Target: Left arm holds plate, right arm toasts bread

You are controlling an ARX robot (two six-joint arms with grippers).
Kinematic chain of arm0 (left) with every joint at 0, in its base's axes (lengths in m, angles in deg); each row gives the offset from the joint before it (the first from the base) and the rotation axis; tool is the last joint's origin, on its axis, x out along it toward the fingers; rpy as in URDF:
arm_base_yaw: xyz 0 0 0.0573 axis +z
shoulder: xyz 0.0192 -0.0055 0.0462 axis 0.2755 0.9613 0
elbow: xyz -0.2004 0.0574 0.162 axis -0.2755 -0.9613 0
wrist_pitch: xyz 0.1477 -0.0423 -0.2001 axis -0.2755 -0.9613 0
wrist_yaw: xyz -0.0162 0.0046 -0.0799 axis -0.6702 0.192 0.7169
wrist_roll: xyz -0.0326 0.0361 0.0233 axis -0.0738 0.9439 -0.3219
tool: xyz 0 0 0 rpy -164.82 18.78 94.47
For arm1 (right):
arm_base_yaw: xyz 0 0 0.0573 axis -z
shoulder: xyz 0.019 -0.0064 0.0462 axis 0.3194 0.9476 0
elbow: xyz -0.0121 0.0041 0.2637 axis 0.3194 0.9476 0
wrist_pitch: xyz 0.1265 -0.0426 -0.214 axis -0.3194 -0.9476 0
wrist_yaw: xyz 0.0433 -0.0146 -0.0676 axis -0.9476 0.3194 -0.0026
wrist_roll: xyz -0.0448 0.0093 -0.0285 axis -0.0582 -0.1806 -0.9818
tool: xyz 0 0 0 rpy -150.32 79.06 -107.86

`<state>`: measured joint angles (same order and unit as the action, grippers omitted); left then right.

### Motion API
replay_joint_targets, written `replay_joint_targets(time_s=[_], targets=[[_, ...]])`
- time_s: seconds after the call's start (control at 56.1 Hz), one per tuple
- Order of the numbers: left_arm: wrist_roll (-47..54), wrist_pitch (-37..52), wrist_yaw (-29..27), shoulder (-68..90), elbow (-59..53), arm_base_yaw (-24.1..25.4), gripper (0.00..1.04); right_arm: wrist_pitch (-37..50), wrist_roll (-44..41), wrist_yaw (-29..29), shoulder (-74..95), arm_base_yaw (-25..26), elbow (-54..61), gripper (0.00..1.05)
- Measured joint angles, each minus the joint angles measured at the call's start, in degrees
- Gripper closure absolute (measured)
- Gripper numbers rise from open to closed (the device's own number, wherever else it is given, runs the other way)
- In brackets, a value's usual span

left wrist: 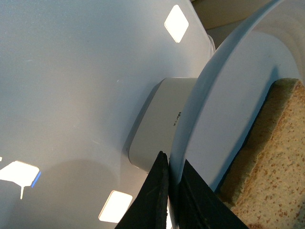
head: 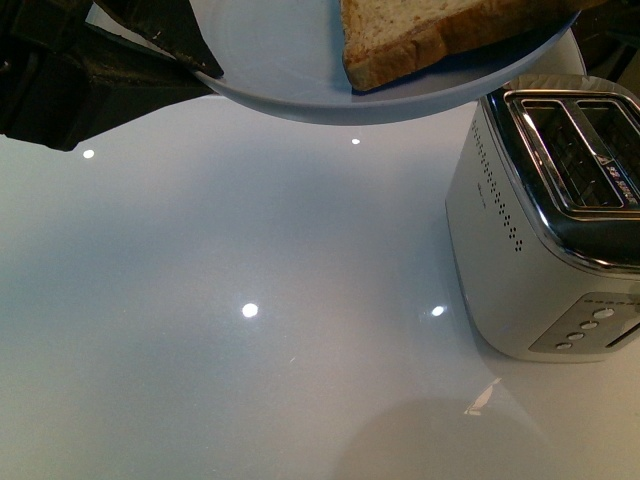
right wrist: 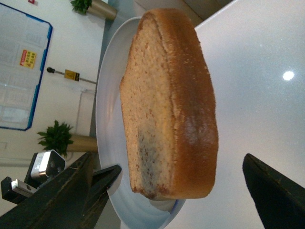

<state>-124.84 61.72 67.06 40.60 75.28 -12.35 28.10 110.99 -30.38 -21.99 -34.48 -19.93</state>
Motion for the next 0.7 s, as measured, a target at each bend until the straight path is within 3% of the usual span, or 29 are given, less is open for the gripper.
replay_joint_targets(time_s=[0.481, 0.695], targets=[[0.0, 0.0, 0.02, 0.0, 0.02, -0.02, 1.02, -0.2, 0.35, -0.72, -0.42, 0.59, -0.7, 1.0], [0.0, 0.0, 0.09, 0.0, 0.02, -0.02, 1.02, -2.27, -0.66, -0.68, -3.21, 2.25, -3.08, 1.02]])
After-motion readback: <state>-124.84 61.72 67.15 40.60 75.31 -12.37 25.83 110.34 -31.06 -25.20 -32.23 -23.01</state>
